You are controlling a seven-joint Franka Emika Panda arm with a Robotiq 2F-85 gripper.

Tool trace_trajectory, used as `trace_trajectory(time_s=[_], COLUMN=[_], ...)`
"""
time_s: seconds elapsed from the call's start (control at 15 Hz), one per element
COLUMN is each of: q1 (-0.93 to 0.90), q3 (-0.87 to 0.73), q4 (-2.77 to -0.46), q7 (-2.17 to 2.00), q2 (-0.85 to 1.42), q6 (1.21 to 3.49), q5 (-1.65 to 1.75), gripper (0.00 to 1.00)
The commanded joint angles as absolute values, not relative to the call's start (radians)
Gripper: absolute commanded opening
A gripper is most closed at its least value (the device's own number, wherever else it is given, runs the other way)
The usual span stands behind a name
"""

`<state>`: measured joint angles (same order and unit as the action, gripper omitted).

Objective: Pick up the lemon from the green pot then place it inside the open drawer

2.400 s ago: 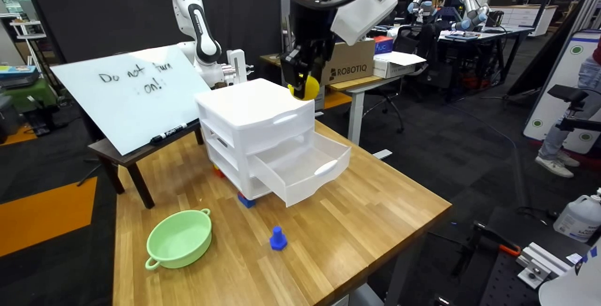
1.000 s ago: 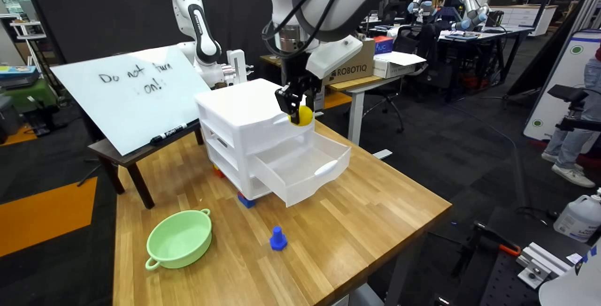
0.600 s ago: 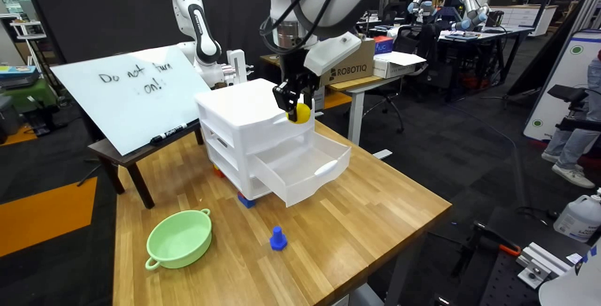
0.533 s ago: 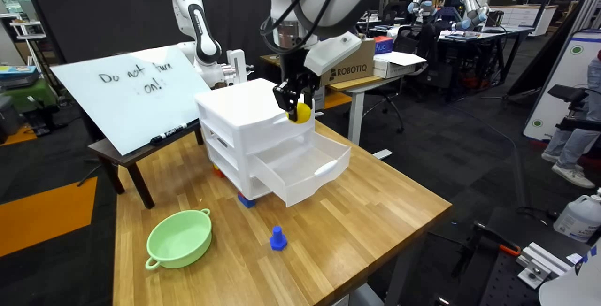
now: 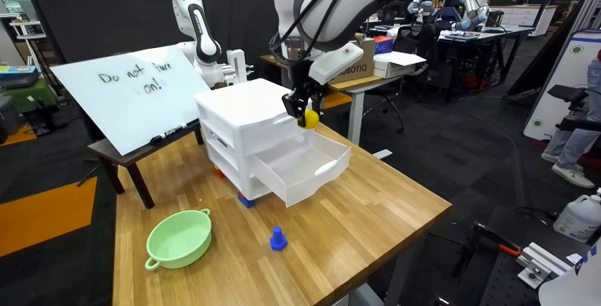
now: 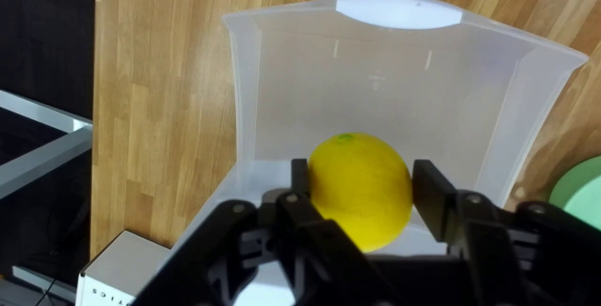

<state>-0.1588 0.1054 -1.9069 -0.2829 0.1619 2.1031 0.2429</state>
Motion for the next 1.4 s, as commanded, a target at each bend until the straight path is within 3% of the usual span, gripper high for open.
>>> trace_trajectory(time_s=[0.0, 1.33], q1=[-0.157, -0.133], q3=[0.105, 0.098], q4=[-1.872, -1.877], q7=[-0.253, -0.135], q2=[0.215, 0.356], q6=[2.089, 2.108], q5=[0.207, 0.025], gripper=[0.32, 0.32])
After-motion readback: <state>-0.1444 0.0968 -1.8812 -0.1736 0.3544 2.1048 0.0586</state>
